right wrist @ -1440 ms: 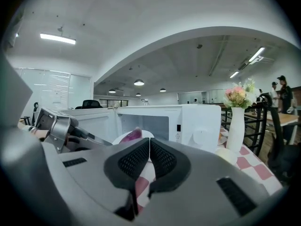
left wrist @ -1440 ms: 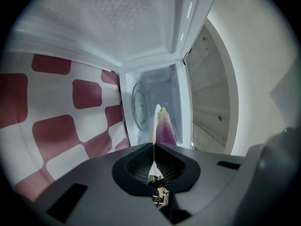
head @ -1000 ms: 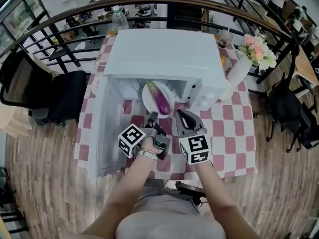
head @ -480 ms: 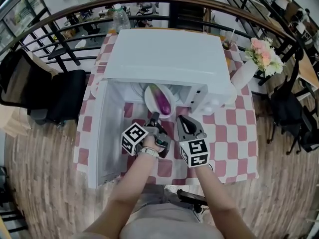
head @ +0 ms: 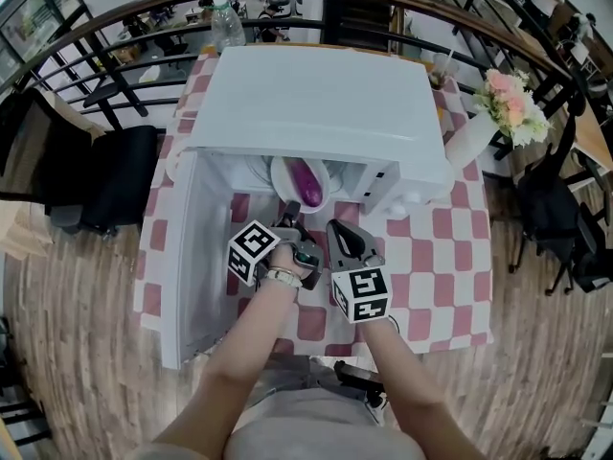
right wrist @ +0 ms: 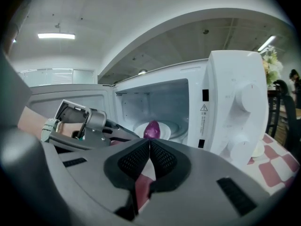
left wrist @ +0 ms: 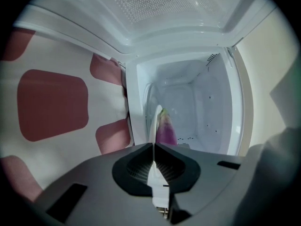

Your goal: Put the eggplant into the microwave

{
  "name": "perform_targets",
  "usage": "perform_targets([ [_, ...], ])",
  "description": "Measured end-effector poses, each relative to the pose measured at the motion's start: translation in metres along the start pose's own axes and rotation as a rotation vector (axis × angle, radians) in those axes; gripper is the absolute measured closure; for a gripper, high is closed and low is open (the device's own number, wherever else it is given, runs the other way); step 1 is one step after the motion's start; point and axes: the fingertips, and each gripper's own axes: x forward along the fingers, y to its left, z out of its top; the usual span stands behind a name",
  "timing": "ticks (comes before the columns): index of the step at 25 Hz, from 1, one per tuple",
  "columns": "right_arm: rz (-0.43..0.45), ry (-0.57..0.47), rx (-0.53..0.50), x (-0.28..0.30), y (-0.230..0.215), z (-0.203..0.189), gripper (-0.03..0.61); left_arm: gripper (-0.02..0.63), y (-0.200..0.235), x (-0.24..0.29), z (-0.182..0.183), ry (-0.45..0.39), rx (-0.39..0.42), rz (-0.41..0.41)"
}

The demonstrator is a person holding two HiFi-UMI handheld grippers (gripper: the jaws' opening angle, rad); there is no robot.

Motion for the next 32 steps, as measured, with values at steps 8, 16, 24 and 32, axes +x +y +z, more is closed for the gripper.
perform_targets([
  [8, 0.001, 0.009, 0.008, 0.007, -0.001, -0.001, 0.552, 0.598, -0.004, 0.016, 0.012, -0.018, -0.030, 0.007],
  [16, -0.008, 0.016, 0.018, 0.007, -0.003, -0.004, 0.552, 0.598, -0.005, 0.025, 0.018, -0.019, -0.063, 0.050],
  [24, -0.024, 0.038, 0.027, 0.004, -0.007, -0.011, 0.552, 0.586, -0.002, 0.030, 0.023, -0.035, -0.064, 0.126],
  [32, -0.027, 0.050, 0.031, 0.004, -0.004, -0.013, 0.552, 0.527, 0.005, 0.024, 0.021, -0.001, -0.075, 0.197],
])
